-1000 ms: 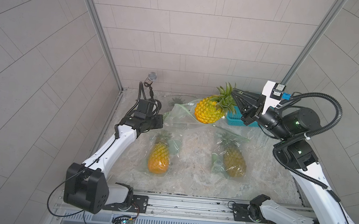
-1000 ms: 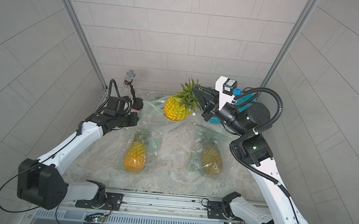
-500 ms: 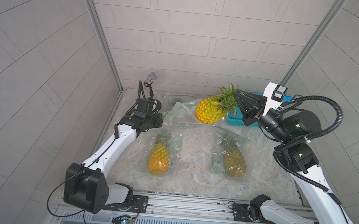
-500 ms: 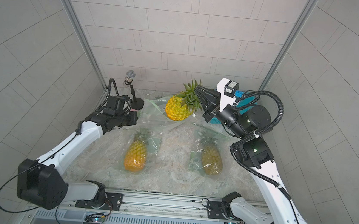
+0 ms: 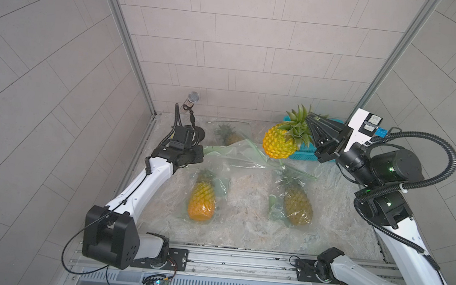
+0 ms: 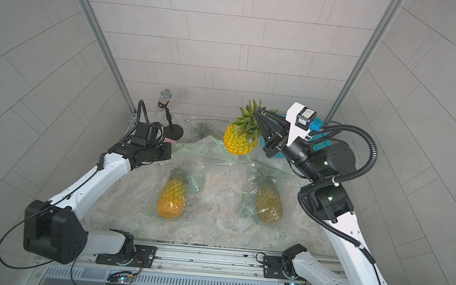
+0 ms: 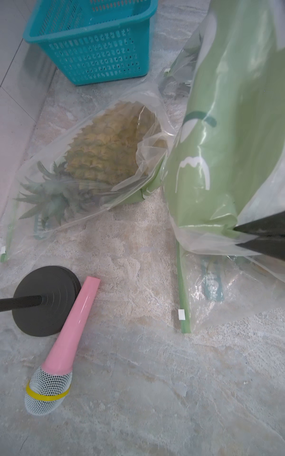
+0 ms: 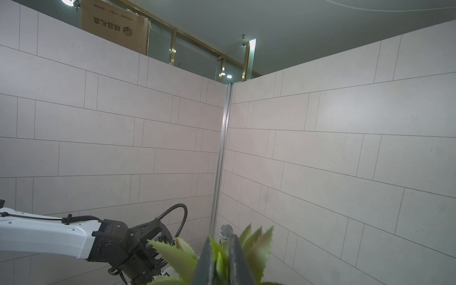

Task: Open the zip-top bag and take out the pineapple
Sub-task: Pick up the pineapple from the zipper food storage bag, then place the zipper food storage bag at the center of the board.

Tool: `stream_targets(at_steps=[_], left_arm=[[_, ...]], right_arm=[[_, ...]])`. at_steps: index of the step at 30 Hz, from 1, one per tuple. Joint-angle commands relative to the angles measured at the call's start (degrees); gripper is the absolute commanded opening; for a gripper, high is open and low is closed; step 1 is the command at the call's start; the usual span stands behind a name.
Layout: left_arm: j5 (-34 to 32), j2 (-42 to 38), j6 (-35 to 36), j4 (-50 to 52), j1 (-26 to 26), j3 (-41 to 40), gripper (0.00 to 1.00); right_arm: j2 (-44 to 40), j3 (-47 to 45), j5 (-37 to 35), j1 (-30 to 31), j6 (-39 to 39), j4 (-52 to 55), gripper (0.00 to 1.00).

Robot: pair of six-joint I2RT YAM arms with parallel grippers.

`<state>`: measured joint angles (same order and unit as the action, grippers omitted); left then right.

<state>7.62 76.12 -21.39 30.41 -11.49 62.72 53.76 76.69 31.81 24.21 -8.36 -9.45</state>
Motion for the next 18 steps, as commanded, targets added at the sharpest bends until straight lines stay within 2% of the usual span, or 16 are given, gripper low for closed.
stream_targets(at_steps=[1, 7, 11, 18], left_arm=[[-1.36, -0.02, -0.04, 0.55, 0.41, 0.91, 0.0], [2.15, -2.73, -1.25, -2.28, 0.76, 1.7, 0.0], [3.83, -5.04, -1.95, -2.63, 1.0, 3.98, 0.0], [1.53, -9.13, -2.3, -0.27, 3.86, 6.85, 0.0]], right_arm=[[-2.07, 1.29, -1.14, 0.0, 0.52, -7.91, 0.0], [-2.4, 1.36, -5.97, 0.0, 2.74, -3.51, 0.0], [-2.82, 1.71, -11.87, 0.05, 5.7, 2.72, 0.0], [-2.48, 1.74, -17.11, -0.58, 8.29, 10.24, 0.0]])
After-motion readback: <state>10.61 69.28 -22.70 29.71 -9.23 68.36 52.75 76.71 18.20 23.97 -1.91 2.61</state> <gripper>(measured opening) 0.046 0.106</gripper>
